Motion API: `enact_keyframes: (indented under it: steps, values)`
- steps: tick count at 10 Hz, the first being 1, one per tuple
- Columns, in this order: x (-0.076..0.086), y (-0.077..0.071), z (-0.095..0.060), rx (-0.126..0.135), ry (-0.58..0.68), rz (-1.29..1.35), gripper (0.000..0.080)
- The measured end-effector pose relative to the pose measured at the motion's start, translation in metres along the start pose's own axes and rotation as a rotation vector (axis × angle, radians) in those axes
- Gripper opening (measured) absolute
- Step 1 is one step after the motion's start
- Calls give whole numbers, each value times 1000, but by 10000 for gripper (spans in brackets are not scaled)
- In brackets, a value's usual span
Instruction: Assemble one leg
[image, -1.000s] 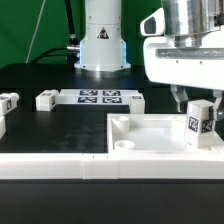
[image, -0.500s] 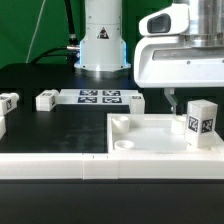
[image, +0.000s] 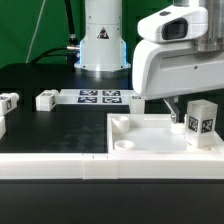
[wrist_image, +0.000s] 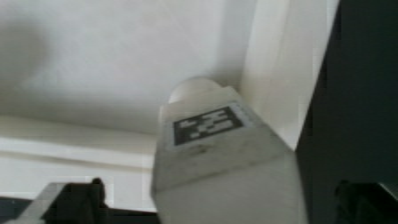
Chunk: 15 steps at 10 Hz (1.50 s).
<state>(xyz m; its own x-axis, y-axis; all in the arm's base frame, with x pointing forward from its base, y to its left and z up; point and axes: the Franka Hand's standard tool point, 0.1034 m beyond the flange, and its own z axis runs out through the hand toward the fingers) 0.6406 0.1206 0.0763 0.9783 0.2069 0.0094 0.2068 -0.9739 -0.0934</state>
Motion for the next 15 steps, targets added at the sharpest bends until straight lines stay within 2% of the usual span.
enact_keyframes:
  steps: [2,3,4,7,8,12,15]
  values:
    - [0,0,0,0,0,7,411]
    - [0,0,0,-1,0,6,411]
    - [0,1,0,-2,0,13,291]
    - [0,2,0,1,1,79,291]
    - [0,4,1,14,9,282,291]
    - [-1,5,2,-3,9,827,291]
    - [-2,8,2,6,8,1237,291]
